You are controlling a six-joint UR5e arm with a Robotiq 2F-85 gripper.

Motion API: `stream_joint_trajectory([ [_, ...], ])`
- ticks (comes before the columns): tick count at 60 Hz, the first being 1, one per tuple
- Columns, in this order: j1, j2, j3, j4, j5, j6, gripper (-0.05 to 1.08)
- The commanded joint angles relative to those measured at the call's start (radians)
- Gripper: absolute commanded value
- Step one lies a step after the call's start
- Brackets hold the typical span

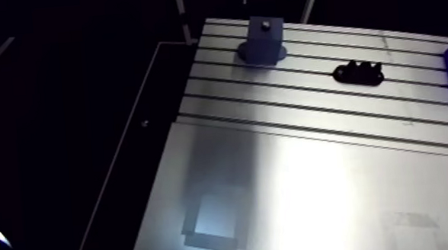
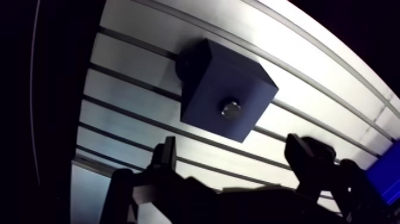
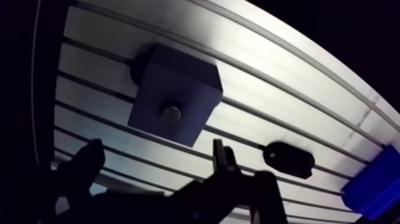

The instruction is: Pick up the M10 bolt and insert it into the hex recess until seated.

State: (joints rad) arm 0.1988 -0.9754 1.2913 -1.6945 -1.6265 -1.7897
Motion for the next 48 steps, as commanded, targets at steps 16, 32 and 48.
stream_joint_trajectory([
  [16, -0.009, -0.022, 0.024, 0.002, 0.023, 0.100, 0.04],
  [32, -0.009, -0.033, 0.039, -0.014, 0.063, 0.109, 0.70],
  [48, -0.015, -0.046, 0.076, -0.107, 0.052, 0.138, 1.07],
])
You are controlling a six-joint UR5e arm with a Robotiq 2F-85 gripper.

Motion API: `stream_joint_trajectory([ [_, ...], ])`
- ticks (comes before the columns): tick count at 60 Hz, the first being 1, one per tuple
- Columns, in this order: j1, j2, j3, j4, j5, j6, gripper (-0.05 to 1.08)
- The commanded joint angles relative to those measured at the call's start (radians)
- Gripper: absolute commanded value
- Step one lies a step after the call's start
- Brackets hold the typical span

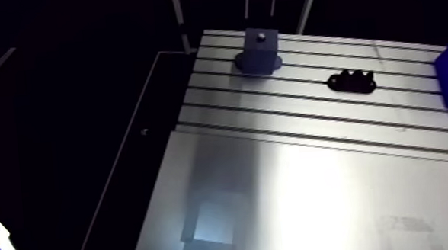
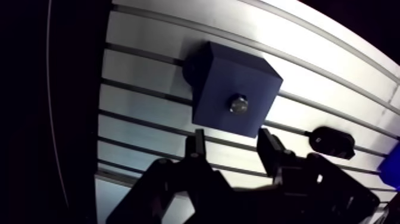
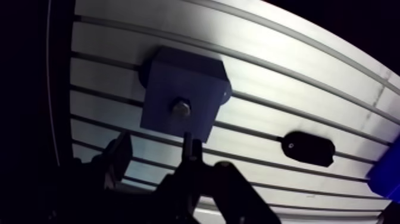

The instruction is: Pick up the M10 bolt and insert it into the hex recess until seated.

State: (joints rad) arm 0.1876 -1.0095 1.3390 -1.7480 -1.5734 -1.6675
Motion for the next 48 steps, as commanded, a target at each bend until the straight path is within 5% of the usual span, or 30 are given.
stream_joint_trajectory([
  [1, -0.003, -0.014, 0.032, -0.054, -0.001, 0.018, 1.08],
  [48, -0.013, -0.031, 0.109, -0.119, -0.004, 0.021, 1.07],
])
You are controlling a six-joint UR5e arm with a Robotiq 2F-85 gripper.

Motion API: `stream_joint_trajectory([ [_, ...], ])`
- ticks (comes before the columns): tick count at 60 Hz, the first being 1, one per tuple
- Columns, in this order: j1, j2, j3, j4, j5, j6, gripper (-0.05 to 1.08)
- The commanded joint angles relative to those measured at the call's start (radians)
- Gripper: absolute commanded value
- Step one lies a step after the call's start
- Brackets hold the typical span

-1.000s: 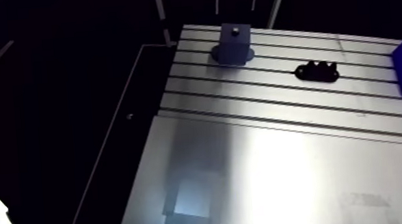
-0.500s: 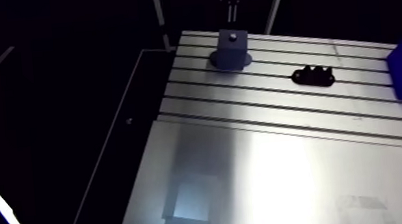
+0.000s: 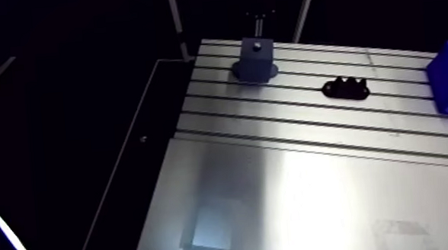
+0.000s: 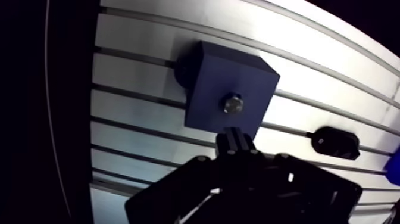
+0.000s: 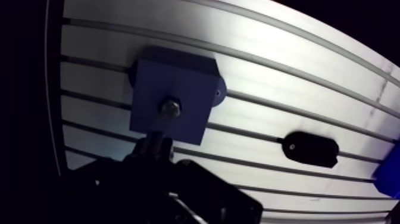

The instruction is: Pick up the M10 bolt and insert it into the hex recess until seated.

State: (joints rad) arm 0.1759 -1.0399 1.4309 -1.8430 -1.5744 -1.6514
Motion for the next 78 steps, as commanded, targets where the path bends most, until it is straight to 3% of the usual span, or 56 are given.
stream_joint_trajectory([
  [1, -0.001, -0.001, 0.017, -0.024, -0.003, 0.004, 1.07],
  [37, -0.006, 0.004, 0.042, -0.081, 0.006, 0.048, 1.07],
  [78, -0.006, 0.012, 0.052, -0.081, 0.003, 0.050, 1.07],
])
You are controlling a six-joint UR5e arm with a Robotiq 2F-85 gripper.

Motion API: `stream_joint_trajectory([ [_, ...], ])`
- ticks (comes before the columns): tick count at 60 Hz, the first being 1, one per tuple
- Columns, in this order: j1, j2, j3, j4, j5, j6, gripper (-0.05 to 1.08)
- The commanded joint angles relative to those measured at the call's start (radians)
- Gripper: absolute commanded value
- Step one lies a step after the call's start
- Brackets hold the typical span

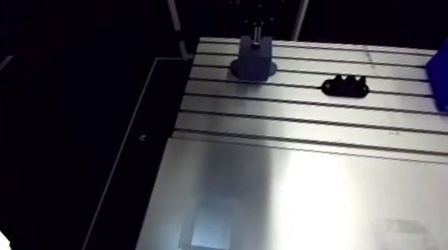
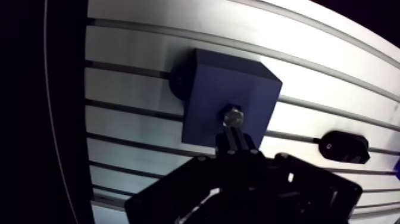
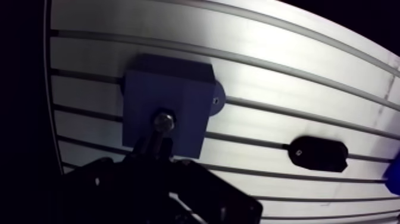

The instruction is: Pick up the M10 bolt and insert it into the hex recess until seated.

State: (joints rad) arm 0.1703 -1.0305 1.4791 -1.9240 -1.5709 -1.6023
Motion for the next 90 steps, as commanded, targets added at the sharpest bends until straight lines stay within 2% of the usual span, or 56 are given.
stream_joint_trajectory([
  [1, 0.000, 0.002, 0.002, 0.000, -0.001, 0.002, 1.07],
  [90, -0.003, 0.022, -0.001, -0.002, -0.002, -0.001, 1.07],
])
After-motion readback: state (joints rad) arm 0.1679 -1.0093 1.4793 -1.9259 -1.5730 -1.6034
